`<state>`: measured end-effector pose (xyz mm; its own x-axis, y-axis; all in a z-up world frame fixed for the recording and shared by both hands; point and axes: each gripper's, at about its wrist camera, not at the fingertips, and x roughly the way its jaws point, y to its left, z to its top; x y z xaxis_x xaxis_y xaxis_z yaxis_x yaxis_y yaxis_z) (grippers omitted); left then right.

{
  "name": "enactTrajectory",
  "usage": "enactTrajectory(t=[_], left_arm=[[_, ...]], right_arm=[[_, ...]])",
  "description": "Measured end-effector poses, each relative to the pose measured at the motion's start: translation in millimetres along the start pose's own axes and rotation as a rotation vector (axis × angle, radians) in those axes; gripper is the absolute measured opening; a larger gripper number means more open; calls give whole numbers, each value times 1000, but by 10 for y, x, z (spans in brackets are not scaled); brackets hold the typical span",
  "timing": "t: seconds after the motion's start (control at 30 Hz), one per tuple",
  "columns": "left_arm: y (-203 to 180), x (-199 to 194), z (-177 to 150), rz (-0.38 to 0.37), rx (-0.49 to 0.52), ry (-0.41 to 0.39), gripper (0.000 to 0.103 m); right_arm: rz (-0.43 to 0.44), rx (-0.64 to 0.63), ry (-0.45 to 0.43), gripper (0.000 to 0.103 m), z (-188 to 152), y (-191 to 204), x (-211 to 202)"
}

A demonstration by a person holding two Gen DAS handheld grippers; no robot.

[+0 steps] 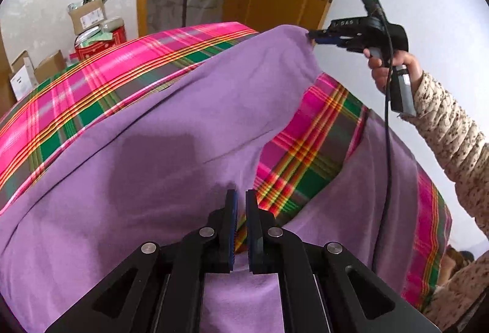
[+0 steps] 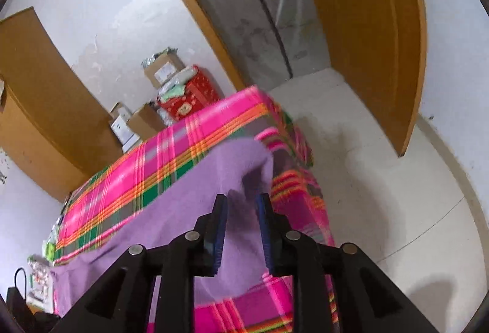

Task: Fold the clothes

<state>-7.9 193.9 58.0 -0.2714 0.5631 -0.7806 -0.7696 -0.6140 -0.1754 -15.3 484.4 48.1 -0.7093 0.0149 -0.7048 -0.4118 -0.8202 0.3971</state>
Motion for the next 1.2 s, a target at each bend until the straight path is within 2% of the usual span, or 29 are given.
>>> enactTrajectory(t=[0.17,0.23,0.3,0.4,0.6,0.77,0.97,1.1,1.2], left_arm=[[71,25,74,1,-43,-15,5],[102,45,93,3,-56,-16,5],[118,64,94,7,-63,-11,5],[155,115,94,23,-76,1,5],[165,201,72,26,-83,13,5],[227,251,37,19,-111,24,5],[250,285,13,24,-121,32,5],[275,318,2,25,-125,41,5],[298,342,-11,30,-131,48,5]], right_arm=[[4,-22,52,27,-120,26,127],[-10,-37,38,8,-187,72,123],[-17,-59,-3,8,-242,143,66],[44,-106,-22,7,-274,341,-18],[145,-321,-43,7,-346,985,-142],[159,-468,12,7,-590,1397,9],[146,-586,71,10,-774,1626,103],[191,-611,67,23,-764,1576,-101],[239,-606,47,25,-698,1508,-248]])
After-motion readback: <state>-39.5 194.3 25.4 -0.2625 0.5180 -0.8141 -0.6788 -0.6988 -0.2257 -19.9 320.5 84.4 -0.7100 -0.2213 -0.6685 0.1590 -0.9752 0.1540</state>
